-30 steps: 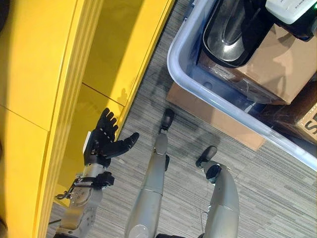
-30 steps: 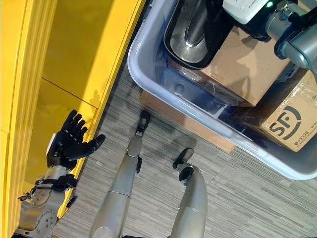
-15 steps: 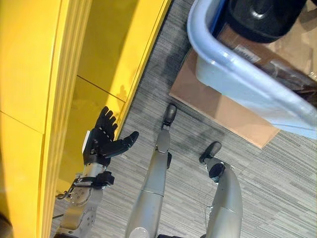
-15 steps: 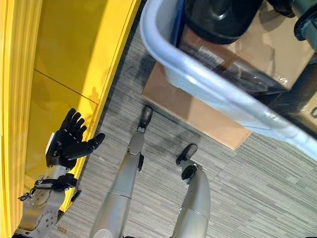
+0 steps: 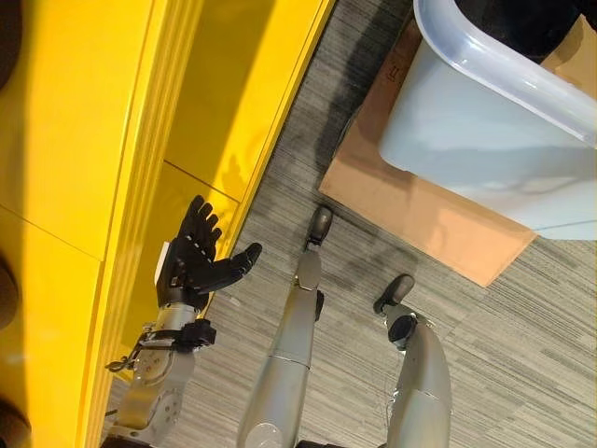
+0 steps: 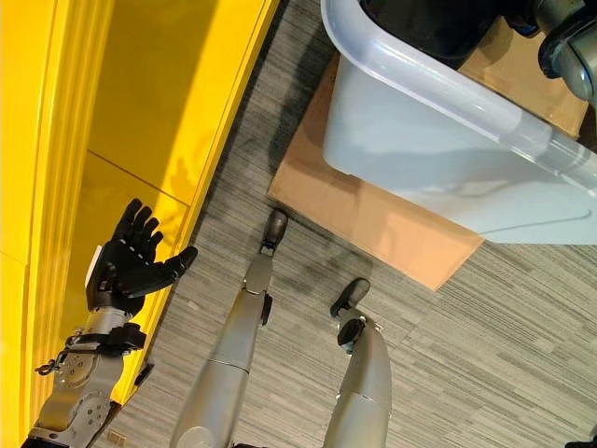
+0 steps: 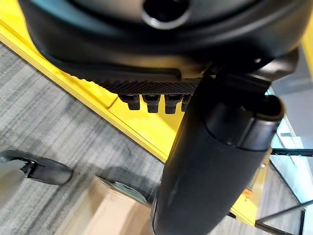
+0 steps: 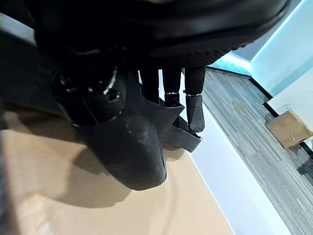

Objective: Move parts from the plastic box to the shelf.

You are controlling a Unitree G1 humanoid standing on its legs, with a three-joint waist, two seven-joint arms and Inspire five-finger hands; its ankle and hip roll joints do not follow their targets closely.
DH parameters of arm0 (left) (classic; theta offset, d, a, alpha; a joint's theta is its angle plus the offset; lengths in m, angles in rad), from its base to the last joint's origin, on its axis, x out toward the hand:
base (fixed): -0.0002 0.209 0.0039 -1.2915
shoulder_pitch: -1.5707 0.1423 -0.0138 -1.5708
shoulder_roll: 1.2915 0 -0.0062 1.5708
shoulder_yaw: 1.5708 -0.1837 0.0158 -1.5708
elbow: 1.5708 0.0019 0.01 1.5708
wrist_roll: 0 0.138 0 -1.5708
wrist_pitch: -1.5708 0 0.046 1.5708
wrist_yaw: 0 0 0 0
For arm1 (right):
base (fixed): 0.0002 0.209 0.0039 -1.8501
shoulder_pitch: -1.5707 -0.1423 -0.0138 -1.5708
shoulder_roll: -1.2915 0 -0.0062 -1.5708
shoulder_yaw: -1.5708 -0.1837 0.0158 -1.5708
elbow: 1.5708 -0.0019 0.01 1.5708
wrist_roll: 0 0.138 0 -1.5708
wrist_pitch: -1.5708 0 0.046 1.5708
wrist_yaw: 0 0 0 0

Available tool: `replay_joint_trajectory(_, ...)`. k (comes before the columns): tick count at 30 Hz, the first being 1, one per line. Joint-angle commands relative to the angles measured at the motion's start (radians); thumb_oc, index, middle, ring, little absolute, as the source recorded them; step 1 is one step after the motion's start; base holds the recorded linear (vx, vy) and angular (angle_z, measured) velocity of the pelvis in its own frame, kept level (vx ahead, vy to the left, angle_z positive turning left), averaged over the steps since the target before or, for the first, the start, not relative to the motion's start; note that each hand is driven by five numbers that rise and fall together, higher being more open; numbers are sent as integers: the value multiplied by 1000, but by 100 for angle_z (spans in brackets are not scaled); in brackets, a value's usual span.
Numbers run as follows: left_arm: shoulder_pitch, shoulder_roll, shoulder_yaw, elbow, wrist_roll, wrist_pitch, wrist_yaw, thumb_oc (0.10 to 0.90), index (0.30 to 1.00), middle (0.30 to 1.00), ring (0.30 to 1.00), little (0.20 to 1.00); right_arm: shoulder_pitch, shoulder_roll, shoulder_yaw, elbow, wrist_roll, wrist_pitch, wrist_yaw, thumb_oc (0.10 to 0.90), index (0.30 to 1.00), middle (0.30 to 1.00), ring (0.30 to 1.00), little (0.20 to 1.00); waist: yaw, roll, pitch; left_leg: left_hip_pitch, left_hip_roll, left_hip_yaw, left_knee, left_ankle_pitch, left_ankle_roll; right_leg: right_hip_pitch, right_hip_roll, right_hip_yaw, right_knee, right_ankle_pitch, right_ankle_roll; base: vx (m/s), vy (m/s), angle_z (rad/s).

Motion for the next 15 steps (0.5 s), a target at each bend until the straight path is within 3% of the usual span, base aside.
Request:
replay_joint_trajectory(1, 18, -9, 42, -43, -8, -73, 11, 900, 1000, 1000, 1000, 1000, 61, 68, 91, -61, 55, -111, 15, 400, 300, 300, 300, 300, 21, -4, 21, -4, 9, -15, 147, -170, -37, 416, 6, 40, -277, 51, 91, -46, -7, -12)
replay_joint_trajectory(9, 8, -25, 31, -22, -2, -62, -6, 900, 1000, 1000, 1000, 1000, 80, 70, 91, -93, 98, -114, 18, 400, 300, 300, 300, 300, 16, 2, 21, 104, 22, -14, 103, -153, -40, 524, 20, 37, -340, 63, 89, -44, 6, -6)
replay_joint_trajectory(10, 2, -33, 32, -21, 1, -61, -5, 900, 1000, 1000, 1000, 1000, 93, 68, 80, -94, 111, -112, 16, 400, 300, 300, 300, 300, 17, 15, 21, 108, 29, -11, 90, -119, -33, 528, 25, 29, -353, 89, 89, -126, 41, -9)
replay_joint_trajectory(15, -5, -42, 25, 6, 7, -43, -16, 900, 1000, 1000, 1000, 1000, 249, 83, -63, -126, 125, -107, 17, 400, 300, 300, 300, 300, 30, 7, 21, 201, 35, -12, 69, -111, -37, 632, 39, 18, -400, 87, 85, -67, -10, -10)
